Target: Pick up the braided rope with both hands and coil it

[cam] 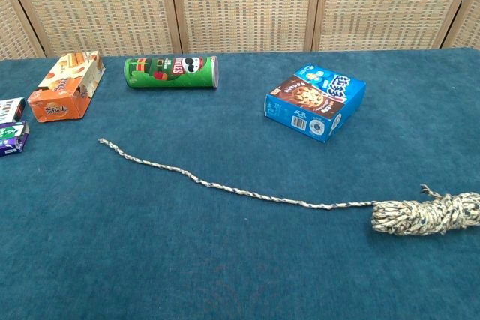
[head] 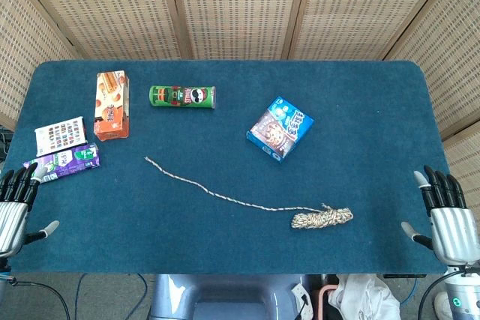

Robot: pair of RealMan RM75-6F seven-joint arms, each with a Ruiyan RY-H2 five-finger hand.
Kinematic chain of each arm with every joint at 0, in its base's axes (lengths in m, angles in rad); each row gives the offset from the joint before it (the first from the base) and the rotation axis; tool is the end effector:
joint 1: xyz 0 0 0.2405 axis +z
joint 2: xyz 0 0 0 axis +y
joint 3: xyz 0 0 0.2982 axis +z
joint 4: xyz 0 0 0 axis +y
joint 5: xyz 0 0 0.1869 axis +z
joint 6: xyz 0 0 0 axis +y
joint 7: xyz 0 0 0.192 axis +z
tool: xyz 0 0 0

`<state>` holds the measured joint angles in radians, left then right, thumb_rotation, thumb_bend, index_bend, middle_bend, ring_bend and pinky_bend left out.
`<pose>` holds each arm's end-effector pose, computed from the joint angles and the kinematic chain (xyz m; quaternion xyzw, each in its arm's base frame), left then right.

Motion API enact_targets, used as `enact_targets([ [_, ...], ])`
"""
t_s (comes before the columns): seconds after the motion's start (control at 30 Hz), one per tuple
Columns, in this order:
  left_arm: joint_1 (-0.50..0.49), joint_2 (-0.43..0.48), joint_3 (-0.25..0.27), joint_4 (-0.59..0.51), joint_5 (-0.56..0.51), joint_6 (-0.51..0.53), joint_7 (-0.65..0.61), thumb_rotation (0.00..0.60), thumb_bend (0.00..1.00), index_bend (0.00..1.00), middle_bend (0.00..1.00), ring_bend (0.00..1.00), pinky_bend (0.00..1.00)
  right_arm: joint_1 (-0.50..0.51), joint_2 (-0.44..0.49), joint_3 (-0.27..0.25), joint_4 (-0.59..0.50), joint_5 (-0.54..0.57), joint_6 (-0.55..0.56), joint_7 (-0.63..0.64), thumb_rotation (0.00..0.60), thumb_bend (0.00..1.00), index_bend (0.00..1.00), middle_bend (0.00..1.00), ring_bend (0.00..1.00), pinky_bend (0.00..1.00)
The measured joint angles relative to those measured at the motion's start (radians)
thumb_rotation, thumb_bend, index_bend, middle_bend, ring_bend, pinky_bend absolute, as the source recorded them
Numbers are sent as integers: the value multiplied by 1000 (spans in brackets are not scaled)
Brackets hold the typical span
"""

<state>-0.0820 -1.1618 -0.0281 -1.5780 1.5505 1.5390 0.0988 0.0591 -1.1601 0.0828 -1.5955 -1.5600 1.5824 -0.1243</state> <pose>-0.3332 0.2253 0.1880 -0.6177 -0.3410 -0.3803 0.5980 -0.3255 -0.2262 0.2044 0.5961 -0.3153 0.4004 0.6205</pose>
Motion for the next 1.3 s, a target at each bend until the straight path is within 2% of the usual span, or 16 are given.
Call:
enact_targets([
  [0.3,-5,-16,0,10,11,-2,15,600,0,0,0,0,0,14,2,-19,-7,-41,-22,12,600,0,0,0,0,37],
  [0.4,-8,-22,-3,12,8,-6,23,600,0,0,0,0,0,47,-16,-35,4,-89,-64,21,600,0,0,0,0,86],
  [0.57,-7,-27,-4,11,8,-1,38,600,0,0,0,0,0,128,-56,-60,37,-152,-186,22,600,0,30,43,8,233],
  [0.7,-5,-29,-8,7,0,2,45,600,0,0,0,0,0,211,-111,-69,73,-166,-334,9,600,0,60,79,38,266],
  [0.83,-9,-31,-13,6,-13,-9,50,600,0,0,0,0,0,296,-197,-68,116,-148,-464,-24,600,0,126,163,101,300],
  [1.03,-18,-38,-19,15,-38,-37,58,600,0,0,0,0,0,334,-268,-55,172,-97,-500,-76,600,0,174,205,124,334],
  [1.3,-22,-42,-23,18,-49,-44,64,600,0,0,0,0,0,344,-260,-66,179,-68,-518,-111,600,0,189,214,128,344],
])
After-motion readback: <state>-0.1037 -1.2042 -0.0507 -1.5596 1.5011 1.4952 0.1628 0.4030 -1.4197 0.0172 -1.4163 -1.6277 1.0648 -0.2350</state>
